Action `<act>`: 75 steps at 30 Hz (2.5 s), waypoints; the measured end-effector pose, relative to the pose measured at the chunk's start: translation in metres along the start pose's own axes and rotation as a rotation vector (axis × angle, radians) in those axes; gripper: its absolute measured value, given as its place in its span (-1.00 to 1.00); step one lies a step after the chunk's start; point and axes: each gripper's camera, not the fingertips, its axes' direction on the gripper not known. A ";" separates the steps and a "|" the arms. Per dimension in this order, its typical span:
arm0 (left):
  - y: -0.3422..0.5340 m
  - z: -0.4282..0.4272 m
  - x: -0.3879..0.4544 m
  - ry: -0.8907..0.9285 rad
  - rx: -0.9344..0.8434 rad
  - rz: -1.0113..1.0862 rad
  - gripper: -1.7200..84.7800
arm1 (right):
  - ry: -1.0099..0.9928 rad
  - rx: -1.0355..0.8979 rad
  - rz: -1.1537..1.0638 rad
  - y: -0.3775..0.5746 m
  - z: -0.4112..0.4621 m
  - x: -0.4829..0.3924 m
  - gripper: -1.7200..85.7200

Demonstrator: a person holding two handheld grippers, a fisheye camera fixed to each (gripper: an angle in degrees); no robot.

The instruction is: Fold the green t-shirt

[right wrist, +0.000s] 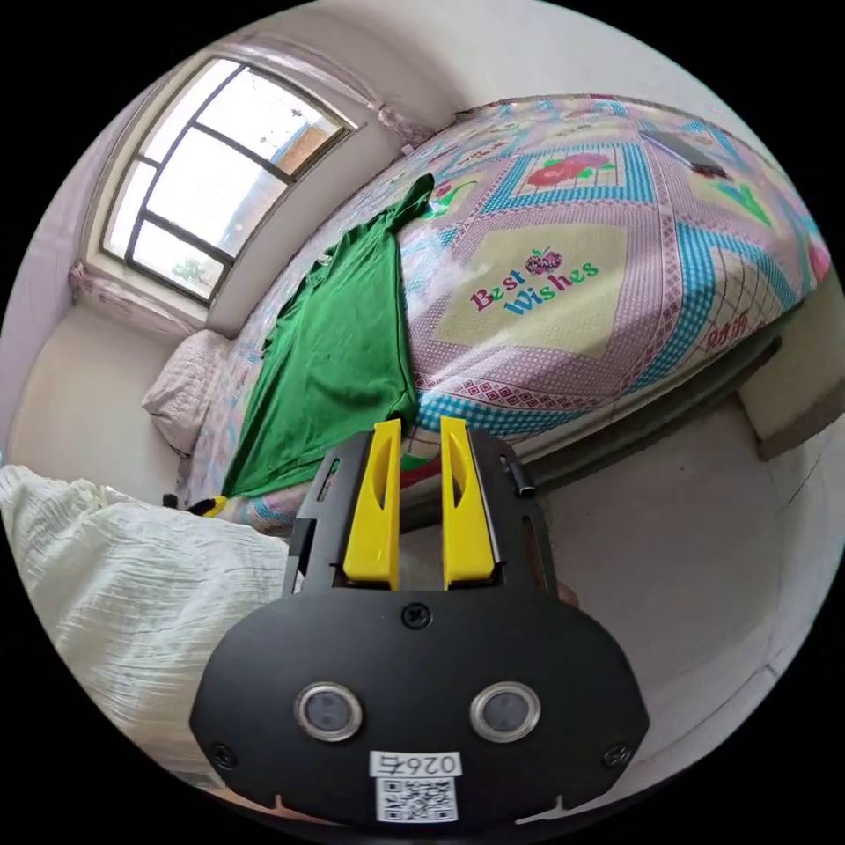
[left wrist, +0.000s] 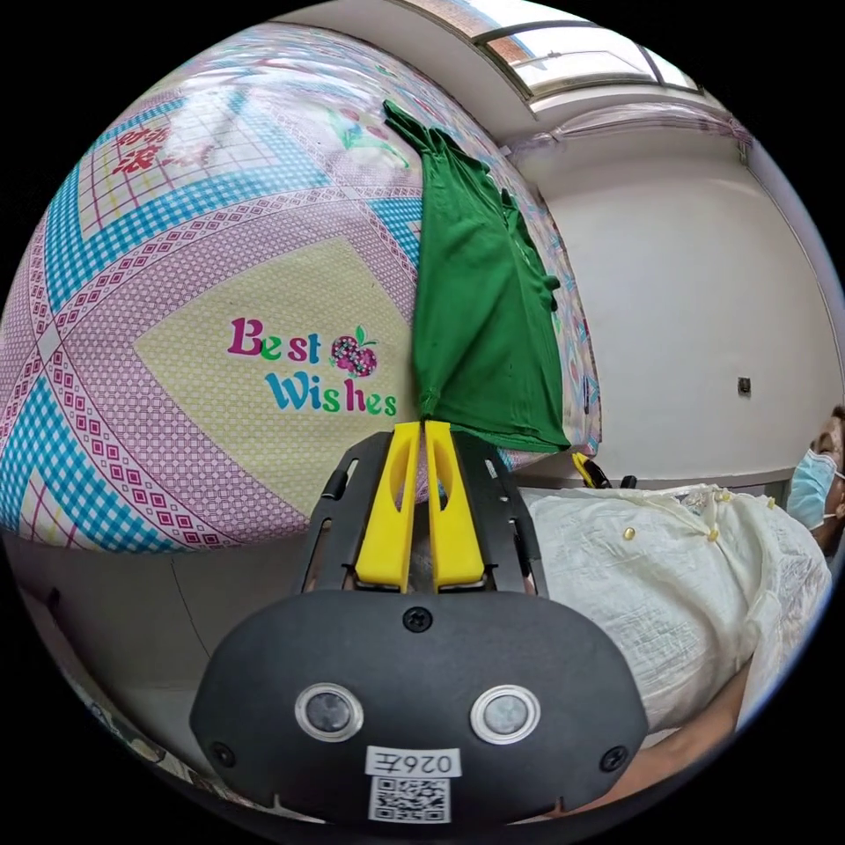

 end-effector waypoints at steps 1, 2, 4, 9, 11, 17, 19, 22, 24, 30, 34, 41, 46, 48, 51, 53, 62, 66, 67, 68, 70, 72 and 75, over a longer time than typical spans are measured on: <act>0.004 -0.002 0.002 -0.047 0.008 -0.017 -0.98 | 0.077 -0.030 -0.096 -0.003 0.002 -0.022 -0.88; 0.006 -0.004 0.005 -0.073 0.017 -0.020 -0.98 | 0.114 -0.047 -0.148 -0.004 0.004 -0.034 -0.88; 0.009 -0.007 0.027 -0.193 0.044 0.025 -0.98 | 0.264 -0.106 -0.358 -0.006 0.020 -0.083 -0.87; 0.001 0.018 0.094 -0.456 -0.025 0.242 -0.98 | 0.545 -0.087 -0.653 0.004 0.056 -0.149 -0.93; 0.000 0.032 0.113 -0.500 -0.057 0.315 -0.98 | 0.566 -0.112 -0.728 0.008 0.067 -0.159 -0.97; 0.009 0.055 0.141 -0.558 -0.102 0.391 -0.98 | 0.556 -0.181 -0.781 0.013 0.080 -0.160 -0.98; 0.011 0.055 0.143 -0.541 -0.099 0.370 -0.98 | 0.439 -0.136 -0.676 0.007 0.067 -0.156 -0.99; 0.014 0.050 0.145 -0.480 -0.043 0.319 -0.98 | 0.072 -0.117 -0.495 -0.008 0.052 -0.134 -0.99; 0.015 0.047 0.147 -0.450 -0.005 0.288 -0.98 | -0.052 -0.062 -0.375 -0.014 0.046 -0.118 -0.99; 0.018 0.051 0.166 -0.534 0.005 0.293 -0.98 | 0.176 -0.072 -0.477 -0.010 0.055 -0.136 -0.97; 0.016 0.065 0.182 -0.619 -0.037 0.351 -0.98 | 0.389 -0.167 -0.736 -0.001 0.086 -0.173 -0.91; 0.015 0.081 0.201 -0.695 -0.086 0.419 -0.98 | 0.569 -0.279 -1.014 0.008 0.130 -0.204 -0.81; 0.013 0.080 0.205 -0.687 -0.089 0.415 -0.98 | 0.657 -0.292 -1.103 0.005 0.150 -0.209 -0.88; 0.012 0.082 0.205 -0.688 -0.100 0.419 -0.97 | 0.665 -0.307 -1.120 0.002 0.157 -0.209 -0.90; 0.007 0.084 0.202 -0.692 -0.113 0.397 -0.96 | 0.653 -0.322 -1.121 -0.006 0.162 -0.206 -0.98; 0.006 0.082 0.202 -0.695 -0.109 0.386 -0.95 | 0.604 -0.304 -1.101 -0.012 0.151 -0.208 -0.99; -0.008 0.081 0.198 -0.717 -0.082 0.373 -0.87 | 0.387 -0.183 -0.790 -0.054 0.099 -0.178 -1.00; -0.019 0.089 0.192 -0.771 -0.120 0.399 -0.93 | 0.248 -0.162 -0.610 -0.073 0.094 -0.143 -1.00; -0.021 0.086 0.191 -0.745 -0.143 0.412 -0.95 | 0.229 -0.161 -0.587 -0.077 0.094 -0.137 -1.00; -0.022 0.084 0.190 -0.717 -0.157 0.413 -0.96 | 0.227 -0.165 -0.584 -0.078 0.095 -0.135 -1.00; -0.023 0.074 0.181 -0.661 -0.153 0.389 -0.97 | 0.262 -0.196 -0.598 -0.078 0.102 -0.130 -1.00; -0.025 0.064 0.169 -0.613 -0.133 0.336 -0.97 | 0.277 -0.233 -0.603 -0.078 0.111 -0.125 -0.99; -0.029 0.044 0.152 -0.530 -0.067 0.260 -0.98 | 0.317 -0.301 -0.640 -0.075 0.124 -0.123 -0.97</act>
